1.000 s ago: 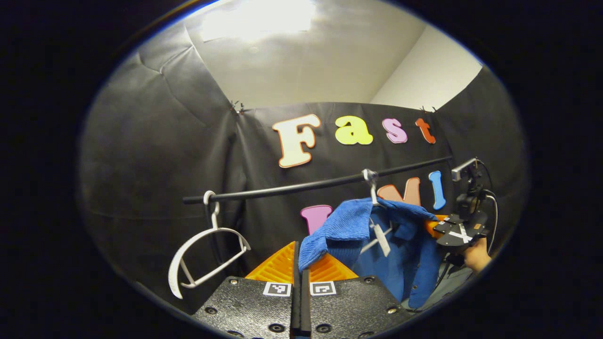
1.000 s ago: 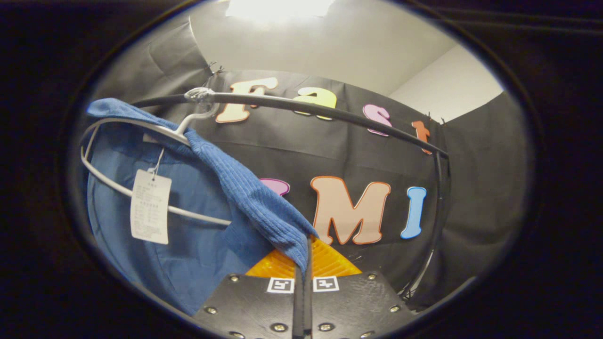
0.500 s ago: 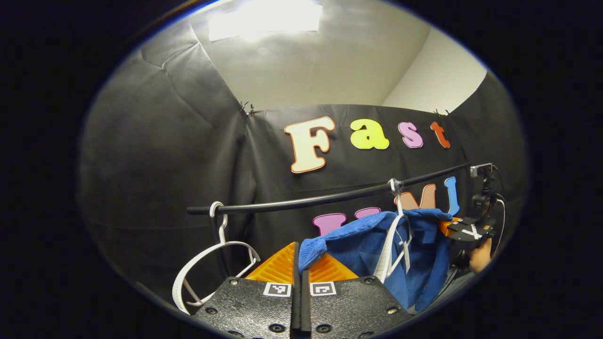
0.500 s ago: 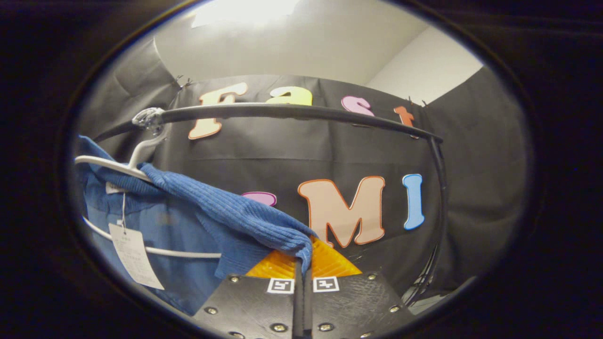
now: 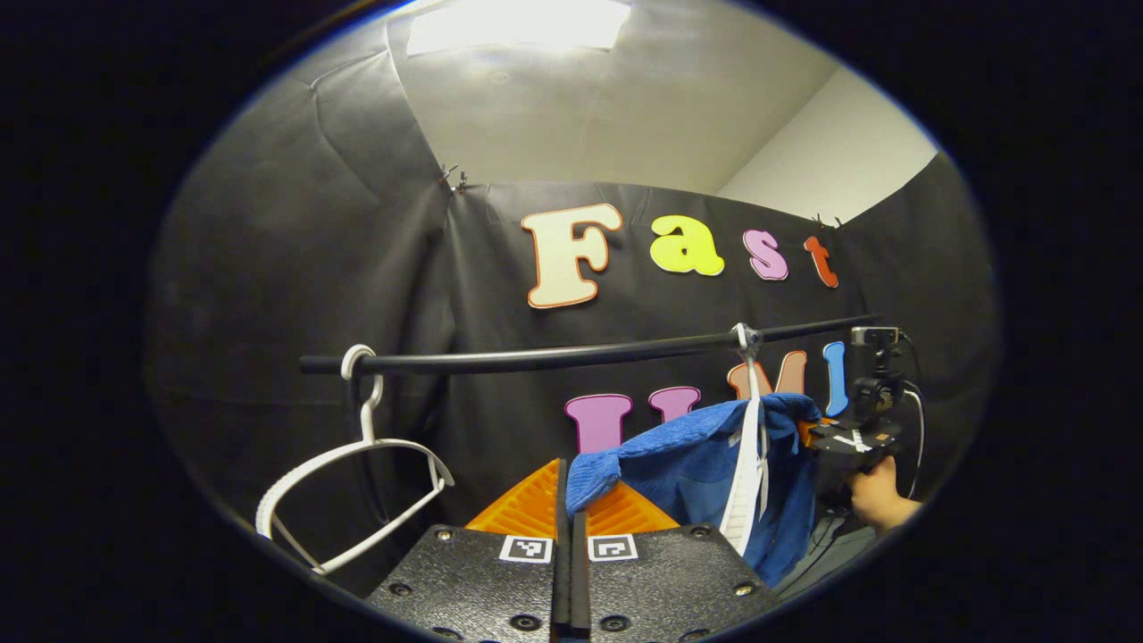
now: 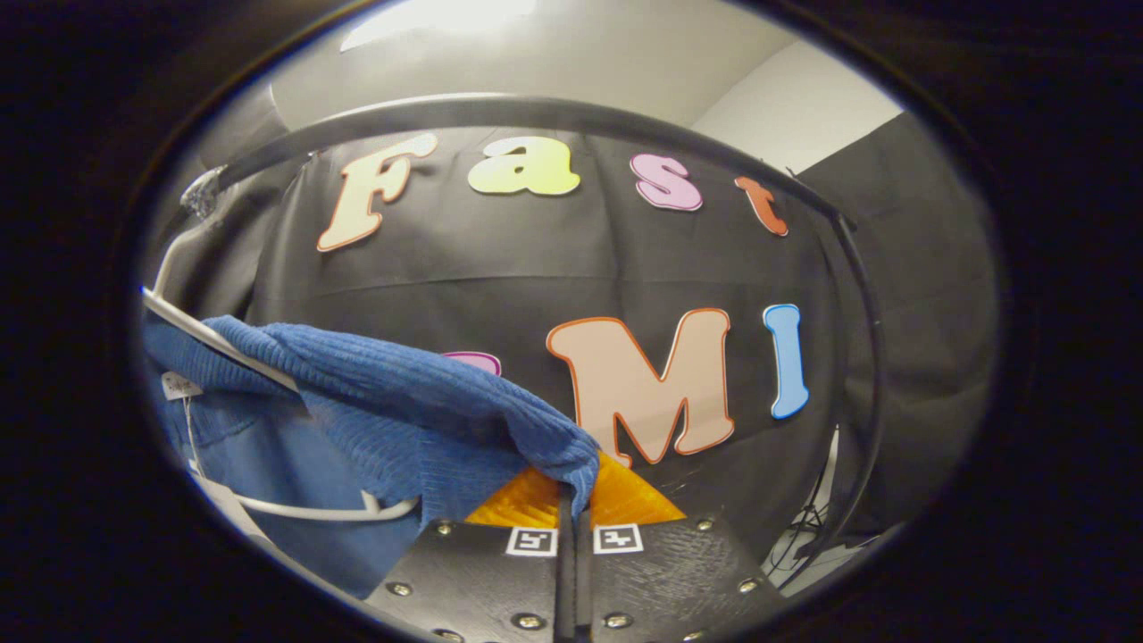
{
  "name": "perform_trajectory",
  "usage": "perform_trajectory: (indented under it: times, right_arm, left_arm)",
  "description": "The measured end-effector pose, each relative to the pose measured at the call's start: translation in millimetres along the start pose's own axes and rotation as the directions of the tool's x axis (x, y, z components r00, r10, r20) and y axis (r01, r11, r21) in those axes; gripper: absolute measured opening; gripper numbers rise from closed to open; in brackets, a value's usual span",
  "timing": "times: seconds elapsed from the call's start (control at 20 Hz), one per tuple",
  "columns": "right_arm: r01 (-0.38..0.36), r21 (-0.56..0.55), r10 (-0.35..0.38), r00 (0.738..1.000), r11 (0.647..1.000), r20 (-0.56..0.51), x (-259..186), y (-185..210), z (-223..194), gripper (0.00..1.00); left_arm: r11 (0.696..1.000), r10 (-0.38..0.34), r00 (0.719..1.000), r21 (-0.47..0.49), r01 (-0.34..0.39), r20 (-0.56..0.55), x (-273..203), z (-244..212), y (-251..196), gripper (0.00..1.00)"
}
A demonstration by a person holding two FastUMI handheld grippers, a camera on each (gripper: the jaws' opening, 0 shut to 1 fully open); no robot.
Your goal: Grasp the clothes on the hanger with both hands and then place them into the laundry hamper below.
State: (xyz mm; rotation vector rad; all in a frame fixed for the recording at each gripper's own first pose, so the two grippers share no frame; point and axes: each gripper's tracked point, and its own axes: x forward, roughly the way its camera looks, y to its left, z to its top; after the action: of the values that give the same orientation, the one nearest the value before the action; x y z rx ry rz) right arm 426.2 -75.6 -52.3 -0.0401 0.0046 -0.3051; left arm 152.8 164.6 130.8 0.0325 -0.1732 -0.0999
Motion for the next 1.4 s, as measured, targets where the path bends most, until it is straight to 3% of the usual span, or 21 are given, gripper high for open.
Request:
perform_trajectory:
  times: [0.2, 0.55, 0.8, 1.05, 1.25, 1.4]
  right_arm:
    - [-0.049, -0.033, 0.046, 0.995, 0.998, -0.089, 18.7, 12.8, -38.5, 0.01]
    - [-0.013, -0.046, 0.003, 0.977, 0.999, -0.214, 13.0, 3.4, -111.8, 0.01]
    - [-0.028, -0.033, 0.021, 0.981, 0.999, -0.191, -19.0, 15.4, -109.6, 0.01]
    - [-0.052, 0.017, 0.054, 0.977, 0.999, -0.205, -57.8, 24.3, -119.9, 0.01]
    - [-0.086, 0.086, 0.103, 0.97, 0.993, -0.22, -91.1, 31.1, -135.5, 0.0]
    - [-0.094, 0.086, 0.112, 0.968, 0.992, -0.225, -105.2, 31.5, -132.1, 0.01]
  left_arm:
    - [1.0, -0.026, 0.999, -0.006, 0.026, -0.048, 6.6, -26.5, 3.0, 0.0]
    - [0.997, -0.039, 0.989, -0.075, 0.029, -0.141, 13.4, -78.9, 7.8, 0.0]
    - [0.997, 0.013, 0.992, -0.078, -0.023, -0.128, 9.7, -83.0, 20.7, 0.0]
    - [0.996, 0.023, 0.986, -0.084, -0.037, -0.167, 2.6, -113.5, 11.7, 0.0]
    - [0.99, -0.023, 0.964, -0.141, -0.015, -0.265, -8.7, -156.0, -8.8, 0.0]
    - [0.991, 0.011, 0.967, -0.123, -0.044, -0.255, -8.1, -161.3, -5.5, 0.01]
